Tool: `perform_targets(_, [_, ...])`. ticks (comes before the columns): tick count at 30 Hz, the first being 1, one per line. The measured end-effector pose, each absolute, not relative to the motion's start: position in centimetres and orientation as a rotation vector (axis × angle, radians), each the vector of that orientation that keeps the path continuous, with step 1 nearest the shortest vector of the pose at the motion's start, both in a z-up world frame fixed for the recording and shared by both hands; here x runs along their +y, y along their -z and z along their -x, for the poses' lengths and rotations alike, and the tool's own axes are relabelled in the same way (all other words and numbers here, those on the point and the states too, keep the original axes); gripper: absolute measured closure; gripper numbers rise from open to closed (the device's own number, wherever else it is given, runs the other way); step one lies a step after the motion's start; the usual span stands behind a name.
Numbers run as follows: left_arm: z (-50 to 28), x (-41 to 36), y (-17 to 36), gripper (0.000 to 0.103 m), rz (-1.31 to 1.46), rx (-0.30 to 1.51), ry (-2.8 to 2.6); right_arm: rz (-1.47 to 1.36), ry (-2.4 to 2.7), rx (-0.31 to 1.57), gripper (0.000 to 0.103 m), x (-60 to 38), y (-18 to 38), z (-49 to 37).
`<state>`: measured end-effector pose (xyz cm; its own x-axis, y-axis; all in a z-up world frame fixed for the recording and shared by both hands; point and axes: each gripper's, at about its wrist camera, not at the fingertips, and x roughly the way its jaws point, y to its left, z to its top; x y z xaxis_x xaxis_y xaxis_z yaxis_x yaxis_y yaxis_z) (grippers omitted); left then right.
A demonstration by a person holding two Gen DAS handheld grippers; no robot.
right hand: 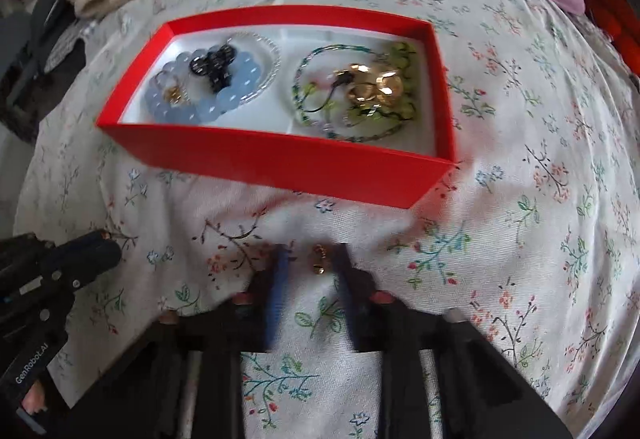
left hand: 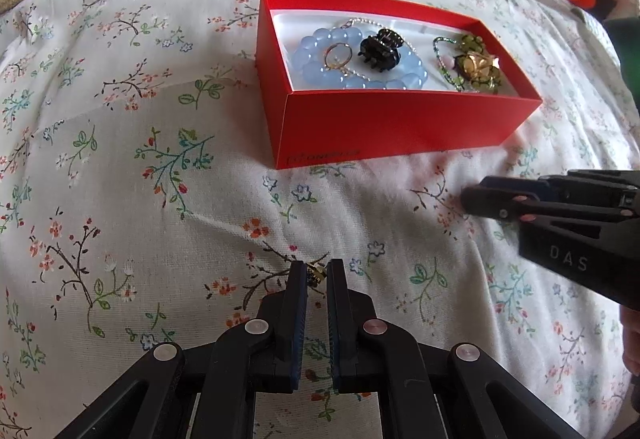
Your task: Organize jewelry
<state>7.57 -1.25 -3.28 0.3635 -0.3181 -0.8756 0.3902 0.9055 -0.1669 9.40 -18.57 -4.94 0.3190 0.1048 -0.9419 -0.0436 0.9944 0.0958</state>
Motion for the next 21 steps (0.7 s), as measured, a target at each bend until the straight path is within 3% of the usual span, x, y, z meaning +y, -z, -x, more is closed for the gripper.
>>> perform_targets(21, [-8.5,-1.9,-1.0,0.099,0.006,1.017,0.483,-0.257,-0.14,1.156,0.092,-20.8,-0.6,-8.7])
